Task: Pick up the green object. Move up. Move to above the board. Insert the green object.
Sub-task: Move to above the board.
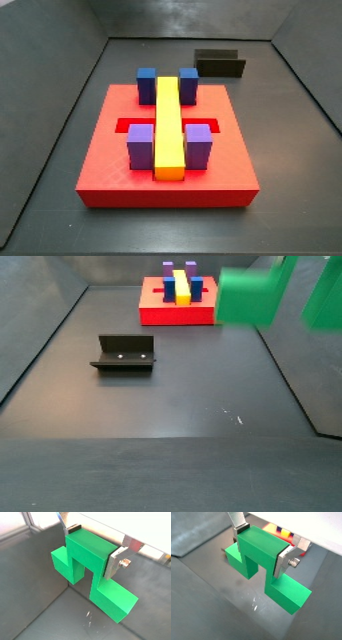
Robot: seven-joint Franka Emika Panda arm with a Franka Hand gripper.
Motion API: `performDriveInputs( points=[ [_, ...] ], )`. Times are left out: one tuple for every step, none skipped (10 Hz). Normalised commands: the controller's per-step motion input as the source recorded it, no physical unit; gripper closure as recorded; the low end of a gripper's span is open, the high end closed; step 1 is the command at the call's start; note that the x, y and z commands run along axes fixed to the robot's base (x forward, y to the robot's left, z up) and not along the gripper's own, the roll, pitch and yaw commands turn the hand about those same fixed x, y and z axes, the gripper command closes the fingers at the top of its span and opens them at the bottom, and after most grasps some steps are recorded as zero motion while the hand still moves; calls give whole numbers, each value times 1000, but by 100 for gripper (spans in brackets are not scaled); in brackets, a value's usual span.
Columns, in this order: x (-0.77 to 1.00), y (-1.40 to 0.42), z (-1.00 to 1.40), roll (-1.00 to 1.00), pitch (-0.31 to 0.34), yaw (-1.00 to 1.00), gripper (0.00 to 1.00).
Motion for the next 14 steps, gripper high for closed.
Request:
performDriveInputs(
  points=[
    [25,7,343,12,75,1,100],
    [32,2,201,21,58,6,100],
    [309,-1400,137,-3,256,364,100],
    [308,-1400,132,28,248,330,100],
    [308,-1400,130,39,187,240,100],
    [310,-1400,135,-23,94,113,100],
    [312,-1400,138,-22,78,77,100],
    [316,-1400,143,5,80,43,100],
    [322,-1400,145,-28,79,32,100],
    [336,-1400,145,1,102,23,100],
    [354,-1400,150,6,127,10,100],
    [367,-1400,154,10,145,13,100],
    [379,-1400,159,-5,155,11,100],
    [403,-1400,170,-1,158,10,100]
  ],
)
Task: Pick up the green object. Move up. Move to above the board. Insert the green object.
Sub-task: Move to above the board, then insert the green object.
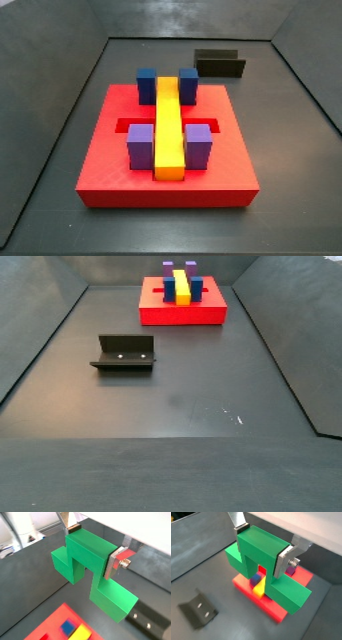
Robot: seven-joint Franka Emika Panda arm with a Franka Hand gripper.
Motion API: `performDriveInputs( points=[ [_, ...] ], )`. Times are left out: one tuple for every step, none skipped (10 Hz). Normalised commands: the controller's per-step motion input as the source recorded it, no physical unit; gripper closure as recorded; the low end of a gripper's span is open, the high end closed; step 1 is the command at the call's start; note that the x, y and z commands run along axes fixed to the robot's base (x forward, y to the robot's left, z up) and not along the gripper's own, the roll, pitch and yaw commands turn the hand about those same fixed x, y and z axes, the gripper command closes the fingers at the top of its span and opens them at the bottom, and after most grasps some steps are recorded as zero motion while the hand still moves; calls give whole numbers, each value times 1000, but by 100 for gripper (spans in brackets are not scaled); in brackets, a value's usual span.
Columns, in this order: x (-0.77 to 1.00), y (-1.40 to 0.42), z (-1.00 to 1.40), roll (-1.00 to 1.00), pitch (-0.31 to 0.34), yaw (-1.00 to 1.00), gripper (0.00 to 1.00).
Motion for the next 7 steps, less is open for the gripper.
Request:
performDriveInputs(
  points=[
    [415,-1400,173,9,146,10,100],
    [463,-1400,183,8,146,12,100],
    [271,-754,107,8,152,11,100],
    [143,-251,57,11,145,8,100],
    [0,0,0,0,-7,0,100],
    [0,-129,-386,79,-60,0,100],
    [177,-266,-831,156,-136,0,100]
  ],
)
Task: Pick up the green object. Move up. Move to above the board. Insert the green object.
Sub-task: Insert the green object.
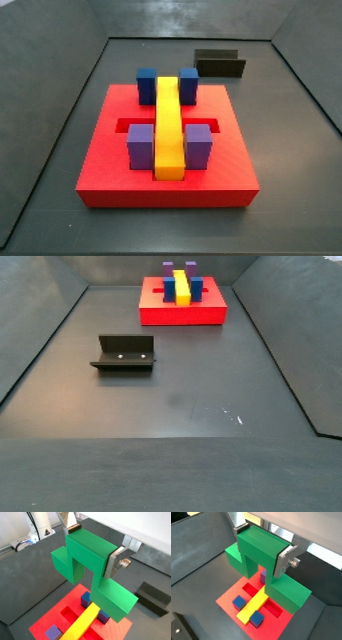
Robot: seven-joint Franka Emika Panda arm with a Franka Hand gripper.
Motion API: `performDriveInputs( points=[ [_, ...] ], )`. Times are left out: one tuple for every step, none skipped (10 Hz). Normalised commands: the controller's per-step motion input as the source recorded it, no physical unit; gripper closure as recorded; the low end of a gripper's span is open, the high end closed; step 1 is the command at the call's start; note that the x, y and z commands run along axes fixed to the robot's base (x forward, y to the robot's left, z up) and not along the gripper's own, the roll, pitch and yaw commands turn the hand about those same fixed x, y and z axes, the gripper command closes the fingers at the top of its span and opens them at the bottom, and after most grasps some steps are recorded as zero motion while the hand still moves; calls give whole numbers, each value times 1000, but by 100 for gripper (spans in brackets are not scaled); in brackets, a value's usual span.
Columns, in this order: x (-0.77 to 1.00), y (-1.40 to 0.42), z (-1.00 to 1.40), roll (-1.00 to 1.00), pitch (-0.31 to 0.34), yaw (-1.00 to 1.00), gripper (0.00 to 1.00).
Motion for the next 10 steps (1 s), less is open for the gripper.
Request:
performDriveInputs(
  points=[
    [177,-283,-877,146,-127,0,100],
    [160,-329,-929,139,-114,0,100],
    [209,-329,-923,134,-117,0,100],
    [209,-300,-906,150,-110,0,100],
    [200,-266,-889,160,-107,0,100],
    [197,-203,-920,131,-104,0,100],
    [0,-74,-909,24,-176,0,100],
    [-43,0,-711,-1,-171,0,100],
    [-40,0,-500,-50,-161,0,100],
    [-229,49,-283,-13,-111,0,100]
  ],
)
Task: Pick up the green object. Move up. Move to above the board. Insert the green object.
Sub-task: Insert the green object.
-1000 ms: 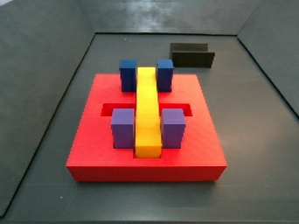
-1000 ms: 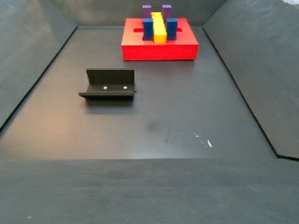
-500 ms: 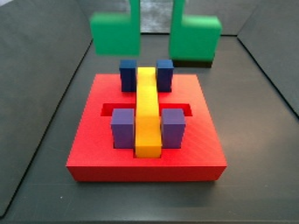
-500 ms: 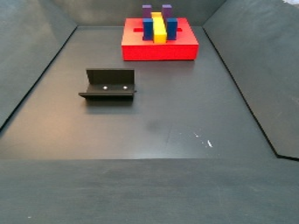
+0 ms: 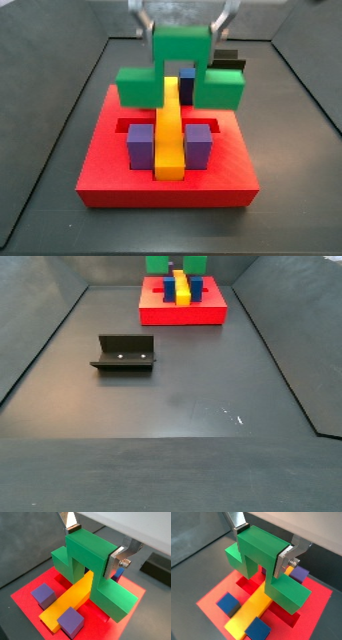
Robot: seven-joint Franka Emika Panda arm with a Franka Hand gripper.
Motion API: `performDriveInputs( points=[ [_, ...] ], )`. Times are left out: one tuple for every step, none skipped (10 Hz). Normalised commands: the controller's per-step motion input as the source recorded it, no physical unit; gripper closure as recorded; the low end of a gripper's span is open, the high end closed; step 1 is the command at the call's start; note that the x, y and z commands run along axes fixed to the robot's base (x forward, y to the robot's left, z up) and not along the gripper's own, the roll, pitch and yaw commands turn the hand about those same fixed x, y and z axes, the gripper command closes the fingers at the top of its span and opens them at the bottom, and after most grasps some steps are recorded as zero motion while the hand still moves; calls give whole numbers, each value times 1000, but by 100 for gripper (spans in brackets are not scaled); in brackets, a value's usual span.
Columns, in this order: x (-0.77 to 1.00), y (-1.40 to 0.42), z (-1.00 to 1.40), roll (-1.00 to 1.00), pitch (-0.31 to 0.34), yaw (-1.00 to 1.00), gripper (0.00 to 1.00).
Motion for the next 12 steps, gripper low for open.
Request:
performDriveInputs(
  points=[
    [-249,0,-160,-9,-124,0,100],
    [-260,0,-63,0,-114,6,100],
    [-274,0,-80,0,-130,20,100],
    [-180,0,-131,0,-133,74,100],
    [0,0,-183,0,-123,126,100],
    [137,0,-209,0,-96,114,100],
    [77,0,-223,0,-96,94,100],
    [0,9,-229,0,-97,43,100],
    [0,20,-211,10,-83,17,100],
    [0,31,-183,0,-73,20,100],
    [0,9,-163,0,-76,51,100],
    [83,0,-180,10,-89,40,100]
  ],
)
